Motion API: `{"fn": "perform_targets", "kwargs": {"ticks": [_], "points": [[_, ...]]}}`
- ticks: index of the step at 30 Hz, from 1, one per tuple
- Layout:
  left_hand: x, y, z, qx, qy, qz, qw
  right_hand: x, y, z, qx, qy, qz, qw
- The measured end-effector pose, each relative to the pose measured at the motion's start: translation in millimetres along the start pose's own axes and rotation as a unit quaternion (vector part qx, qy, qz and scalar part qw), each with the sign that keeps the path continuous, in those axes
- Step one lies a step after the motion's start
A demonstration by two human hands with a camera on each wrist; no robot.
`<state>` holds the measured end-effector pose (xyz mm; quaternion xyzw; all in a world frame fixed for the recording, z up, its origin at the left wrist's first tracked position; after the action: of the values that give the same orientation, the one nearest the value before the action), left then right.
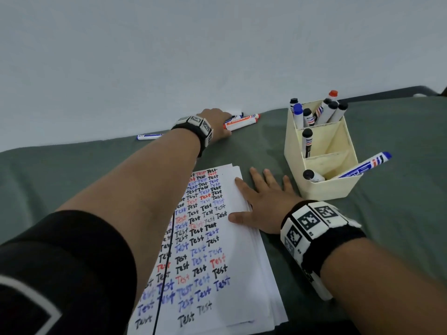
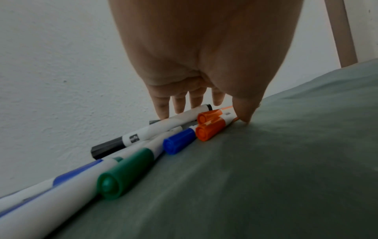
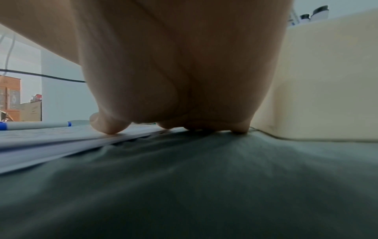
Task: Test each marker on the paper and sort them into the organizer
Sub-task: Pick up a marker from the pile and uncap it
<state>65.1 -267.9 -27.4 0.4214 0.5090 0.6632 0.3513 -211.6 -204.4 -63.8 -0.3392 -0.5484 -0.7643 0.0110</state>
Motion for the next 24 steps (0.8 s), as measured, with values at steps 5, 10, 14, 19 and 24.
{"fn": "perform_targets", "kwargs": {"ticks": [5, 10, 14, 19, 24], "points": [[-12.0, -8.2, -2.0, -0.016, 0.015, 0.023, 0.999, 1.7, -0.8, 0.2, -0.009, 0.001, 0.0, 1.0], [-15.3, -5.2, 0.8, -0.015, 0.029, -0.008, 0.999, 3.9, 0.6, 0.9, -0.013, 0.004, -0.002, 1.0], [-12.8, -8.1, 2.8, -0.045, 0.053, -0.005, 0.998, 4.6, 1.7, 1.4, -0.015, 0.004, 0.002, 1.0], [-8.0, -14.2, 14.1, -0.082, 0.092, 0.007, 0.992, 4.3, 1.9, 1.2, -0.015, 0.003, 0.006, 1.0], [-4.2, -21.0, 21.1, -0.032, 0.109, -0.013, 0.993, 2.9, 1.5, 0.7, -0.014, 0.003, 0.006, 1.0]]}}
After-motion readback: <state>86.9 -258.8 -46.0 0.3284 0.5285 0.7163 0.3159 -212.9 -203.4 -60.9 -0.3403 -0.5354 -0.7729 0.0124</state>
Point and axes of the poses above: each hand's wrist, its own x-axis away from the middle knuckle, its own y-axis out of the back of the hand, z = x × y, the point moved 2 cm from there along -x, towards the middle knuckle, and after that the axes turned 7 degrees about z, right-handed, at the moved point
